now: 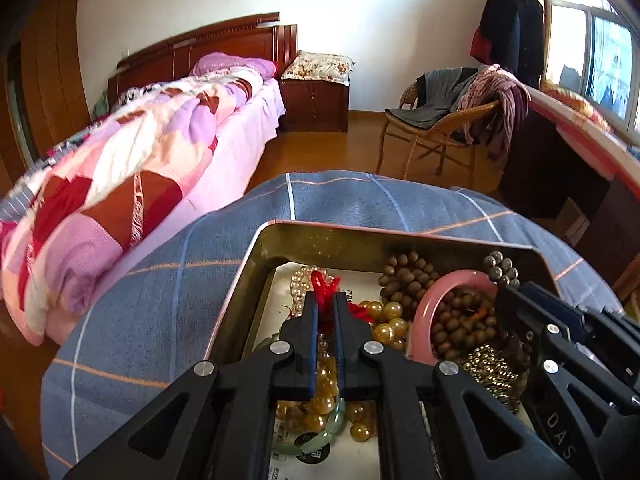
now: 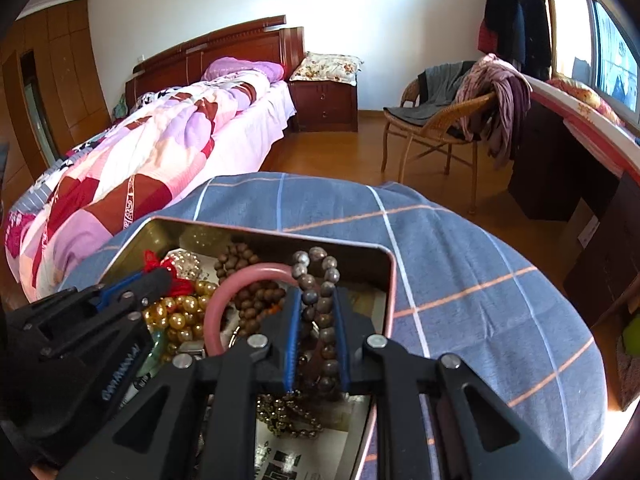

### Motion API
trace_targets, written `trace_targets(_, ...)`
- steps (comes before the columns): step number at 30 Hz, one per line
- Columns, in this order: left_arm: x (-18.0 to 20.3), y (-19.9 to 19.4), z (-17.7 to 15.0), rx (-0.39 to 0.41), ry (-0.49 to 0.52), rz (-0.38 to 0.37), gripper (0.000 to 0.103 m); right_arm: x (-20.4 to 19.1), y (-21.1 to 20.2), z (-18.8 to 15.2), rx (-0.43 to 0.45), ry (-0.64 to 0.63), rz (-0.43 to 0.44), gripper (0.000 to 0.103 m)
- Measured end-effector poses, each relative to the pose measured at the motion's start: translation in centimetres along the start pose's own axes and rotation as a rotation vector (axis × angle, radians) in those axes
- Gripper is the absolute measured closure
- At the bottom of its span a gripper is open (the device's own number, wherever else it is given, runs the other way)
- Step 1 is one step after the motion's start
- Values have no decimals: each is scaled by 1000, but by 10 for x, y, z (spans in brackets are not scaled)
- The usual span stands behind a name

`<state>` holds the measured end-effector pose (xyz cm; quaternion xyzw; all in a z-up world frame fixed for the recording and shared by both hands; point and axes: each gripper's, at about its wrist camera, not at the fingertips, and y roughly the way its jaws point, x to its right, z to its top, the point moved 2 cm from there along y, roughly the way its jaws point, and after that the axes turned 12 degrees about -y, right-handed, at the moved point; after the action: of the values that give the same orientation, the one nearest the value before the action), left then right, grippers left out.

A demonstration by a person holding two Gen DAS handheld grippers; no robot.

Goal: Organize jewelry

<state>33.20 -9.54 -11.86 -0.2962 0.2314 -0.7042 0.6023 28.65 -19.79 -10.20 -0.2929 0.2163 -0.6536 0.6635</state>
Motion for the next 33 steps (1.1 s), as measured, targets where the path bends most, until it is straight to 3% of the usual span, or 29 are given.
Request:
trace_targets(10, -7, 4, 2, 17, -15, 36, 97, -10, 6, 3, 6, -70, -32, 82)
trace_targets(12, -7, 4, 2, 19, -17, 38, 96, -8, 6, 3, 20, -53, -4, 76)
trace_targets(13, -8, 4, 2, 22, -26, 33, 94, -6, 3, 3, 38, -38, 4, 65)
trace_targets(14, -11, 4, 3, 25, -41, 25, 89, -4, 0, 3, 50, -28, -1, 52)
trace_targets(15, -12, 2, 4, 29, -63, 15, 85, -2, -3, 3, 69, -16, 12, 47)
trace_targets(16, -15, 0, 4, 32, -80, 19, 75, 0, -6, 3, 81, -1, 7, 41)
trace_targets(17, -16, -2, 5, 36, -87, 32, 64, 1, -8, 4, 91, 10, 12, 40)
trace_targets(18, -15, -5, 6, 44, -85, 32, 63, 4, -11, 4, 108, 29, 26, 39)
trace_targets(19, -14, -10, 8, 56, -81, 33, 55, 7, -13, 5, 120, 48, 33, 37)
trace_targets(21, -15, -17, 9, 71, -91, 20, 52, 14, -17, 5, 146, 92, 24, 27)
trace_targets(22, -16, -20, 9, 78, -100, 20, 49, 16, -18, 5, 154, 104, 14, 16)
trace_targets(25, -19, -26, 8, 112, -109, 89, 26, 23, -21, 4, 178, 157, 26, 9)
trace_targets(33, -24, -25, -2, 98, -96, 164, 26, 12, -16, 4, 157, 130, 2, 7)
